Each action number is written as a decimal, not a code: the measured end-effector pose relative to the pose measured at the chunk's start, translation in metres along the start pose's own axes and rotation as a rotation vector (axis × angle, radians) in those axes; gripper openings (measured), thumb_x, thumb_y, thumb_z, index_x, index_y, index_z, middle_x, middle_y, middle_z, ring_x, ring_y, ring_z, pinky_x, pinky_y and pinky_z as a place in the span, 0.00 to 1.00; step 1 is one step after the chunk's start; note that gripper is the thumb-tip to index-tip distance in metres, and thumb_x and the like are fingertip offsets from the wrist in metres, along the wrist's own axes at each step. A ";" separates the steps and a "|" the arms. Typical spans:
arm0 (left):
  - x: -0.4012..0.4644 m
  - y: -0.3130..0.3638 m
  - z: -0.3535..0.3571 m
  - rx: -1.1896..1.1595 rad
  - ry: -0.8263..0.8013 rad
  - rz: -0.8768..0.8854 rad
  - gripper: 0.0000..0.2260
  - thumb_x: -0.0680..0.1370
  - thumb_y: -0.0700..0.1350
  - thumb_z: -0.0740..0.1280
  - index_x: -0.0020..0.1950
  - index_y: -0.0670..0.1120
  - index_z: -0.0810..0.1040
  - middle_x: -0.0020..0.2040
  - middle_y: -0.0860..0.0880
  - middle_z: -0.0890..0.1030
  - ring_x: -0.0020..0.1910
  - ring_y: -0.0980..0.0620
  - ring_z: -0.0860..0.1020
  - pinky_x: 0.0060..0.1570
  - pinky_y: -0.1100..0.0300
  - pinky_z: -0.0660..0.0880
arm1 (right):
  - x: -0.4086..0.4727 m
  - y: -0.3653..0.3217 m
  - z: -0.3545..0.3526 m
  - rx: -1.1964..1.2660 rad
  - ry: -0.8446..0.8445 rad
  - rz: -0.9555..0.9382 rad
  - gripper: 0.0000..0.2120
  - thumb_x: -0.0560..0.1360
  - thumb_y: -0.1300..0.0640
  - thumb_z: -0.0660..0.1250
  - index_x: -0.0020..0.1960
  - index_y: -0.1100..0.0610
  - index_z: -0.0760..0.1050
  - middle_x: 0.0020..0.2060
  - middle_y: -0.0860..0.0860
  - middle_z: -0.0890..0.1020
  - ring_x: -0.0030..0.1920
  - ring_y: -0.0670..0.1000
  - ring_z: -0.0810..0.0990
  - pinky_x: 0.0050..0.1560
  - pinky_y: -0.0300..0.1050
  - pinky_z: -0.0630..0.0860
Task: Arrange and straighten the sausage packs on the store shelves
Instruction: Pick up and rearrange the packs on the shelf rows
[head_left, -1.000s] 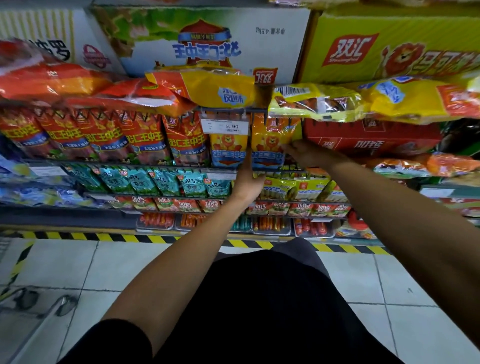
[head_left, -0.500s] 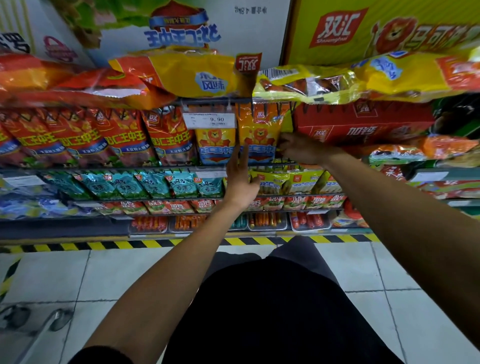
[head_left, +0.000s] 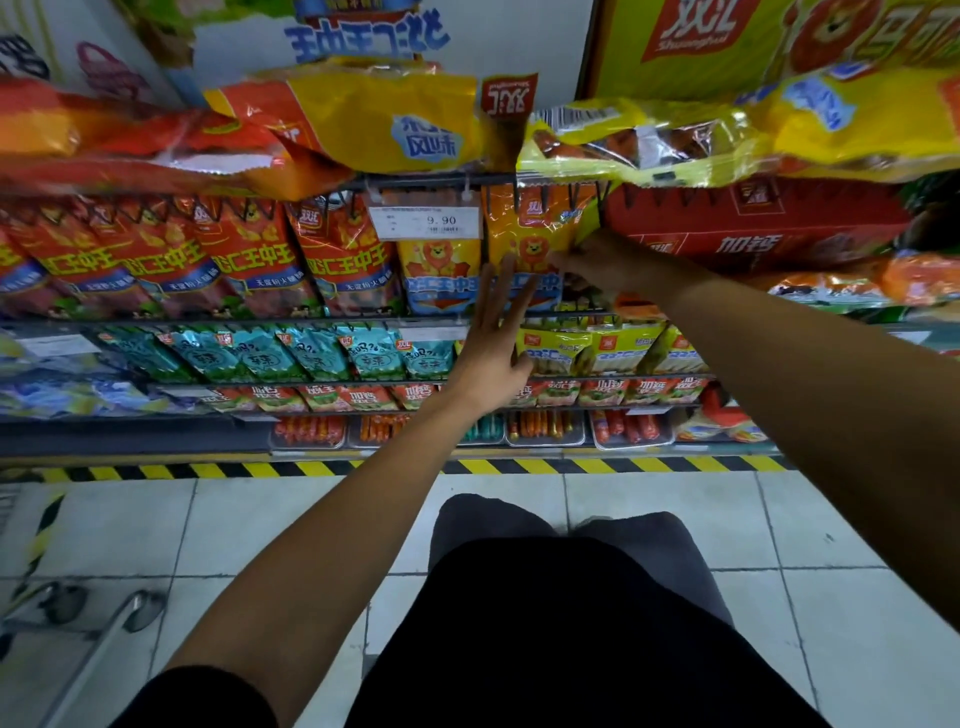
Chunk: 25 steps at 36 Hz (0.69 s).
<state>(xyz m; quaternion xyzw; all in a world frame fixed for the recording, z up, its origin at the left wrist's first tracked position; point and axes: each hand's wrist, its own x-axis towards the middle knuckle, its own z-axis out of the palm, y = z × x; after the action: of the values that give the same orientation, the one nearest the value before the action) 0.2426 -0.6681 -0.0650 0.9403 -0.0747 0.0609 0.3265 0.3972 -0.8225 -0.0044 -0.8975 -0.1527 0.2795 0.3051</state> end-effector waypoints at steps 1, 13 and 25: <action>0.000 0.002 -0.002 -0.019 -0.010 -0.013 0.40 0.78 0.34 0.68 0.84 0.50 0.50 0.83 0.48 0.37 0.82 0.47 0.35 0.53 0.55 0.77 | 0.006 0.005 0.003 0.007 0.017 -0.024 0.27 0.82 0.44 0.64 0.57 0.71 0.77 0.50 0.70 0.82 0.50 0.68 0.83 0.51 0.68 0.79; -0.002 -0.012 -0.001 0.198 0.002 0.044 0.38 0.78 0.40 0.70 0.83 0.44 0.53 0.84 0.41 0.46 0.82 0.39 0.42 0.76 0.38 0.59 | -0.015 -0.012 0.002 -0.156 0.049 -0.050 0.22 0.84 0.45 0.58 0.53 0.64 0.77 0.40 0.59 0.79 0.44 0.61 0.80 0.46 0.51 0.75; -0.003 0.024 -0.009 0.024 -0.040 -0.047 0.34 0.80 0.41 0.69 0.82 0.47 0.58 0.83 0.45 0.51 0.82 0.42 0.47 0.78 0.50 0.56 | -0.101 0.011 -0.059 -0.228 -0.007 -0.090 0.21 0.84 0.42 0.56 0.65 0.53 0.78 0.60 0.57 0.82 0.60 0.59 0.79 0.63 0.57 0.73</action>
<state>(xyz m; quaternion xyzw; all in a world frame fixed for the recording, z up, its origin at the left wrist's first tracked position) 0.2350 -0.6810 -0.0436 0.9467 -0.0586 0.0351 0.3148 0.3535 -0.9032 0.0686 -0.9176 -0.2247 0.2494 0.2128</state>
